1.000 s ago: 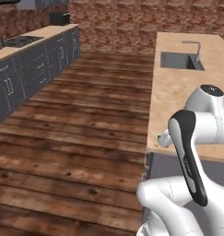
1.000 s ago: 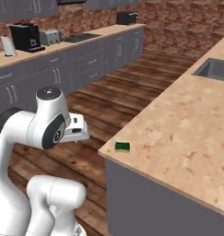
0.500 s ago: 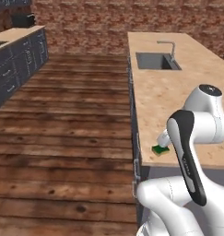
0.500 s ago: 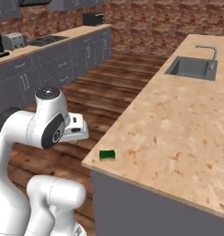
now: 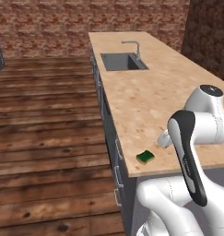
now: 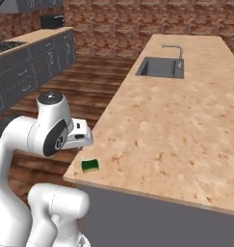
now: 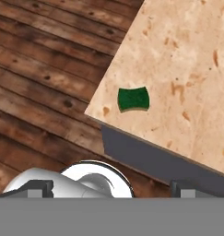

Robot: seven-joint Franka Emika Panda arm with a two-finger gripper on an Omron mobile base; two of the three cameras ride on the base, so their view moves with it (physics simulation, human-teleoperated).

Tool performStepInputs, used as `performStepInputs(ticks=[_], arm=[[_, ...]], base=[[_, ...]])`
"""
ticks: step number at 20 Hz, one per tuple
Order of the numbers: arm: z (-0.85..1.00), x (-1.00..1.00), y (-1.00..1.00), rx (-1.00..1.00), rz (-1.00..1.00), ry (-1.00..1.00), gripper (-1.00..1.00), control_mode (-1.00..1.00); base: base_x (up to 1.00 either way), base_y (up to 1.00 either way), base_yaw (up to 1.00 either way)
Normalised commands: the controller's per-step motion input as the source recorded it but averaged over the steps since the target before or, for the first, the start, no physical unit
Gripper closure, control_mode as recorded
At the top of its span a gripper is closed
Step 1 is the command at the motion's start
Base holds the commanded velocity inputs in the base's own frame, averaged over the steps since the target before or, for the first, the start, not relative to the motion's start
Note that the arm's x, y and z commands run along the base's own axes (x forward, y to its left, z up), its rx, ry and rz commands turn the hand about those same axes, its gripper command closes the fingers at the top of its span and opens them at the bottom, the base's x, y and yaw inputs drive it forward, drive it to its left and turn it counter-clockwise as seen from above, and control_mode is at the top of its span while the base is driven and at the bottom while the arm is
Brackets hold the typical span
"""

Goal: Place the sponge inside the microwave to prepare for sanitizing.

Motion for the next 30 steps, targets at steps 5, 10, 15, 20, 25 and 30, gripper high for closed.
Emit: performStepInputs(ticks=[5, 10, 15, 20, 25, 30], arm=[[0.0, 0.0, 0.0, 0.0, 0.0, 0.0, -1.0, 1.0], [0.0, 0.0, 0.0, 0.0, 0.0, 0.0, -1.0, 1.0], [0.0, 0.0, 0.0, 0.0, 0.0, 0.0, -1.0, 1.0], [0.0, 0.0, 0.0, 0.0, 0.0, 0.0, -1.0, 1.0], [0.0, 0.0, 0.0, 0.0, 0.0, 0.0, -1.0, 1.0], [0.0, 0.0, 0.0, 0.0, 0.0, 0.0, -1.0, 1.0]], base=[[0.5, 0.18, -0.16], [0.39, 0.13, -0.11], [0.05, 0.01, -0.01], [0.0, 0.0, 0.0], [0.0, 0.0, 0.0], [0.0, 0.0, 0.0]])
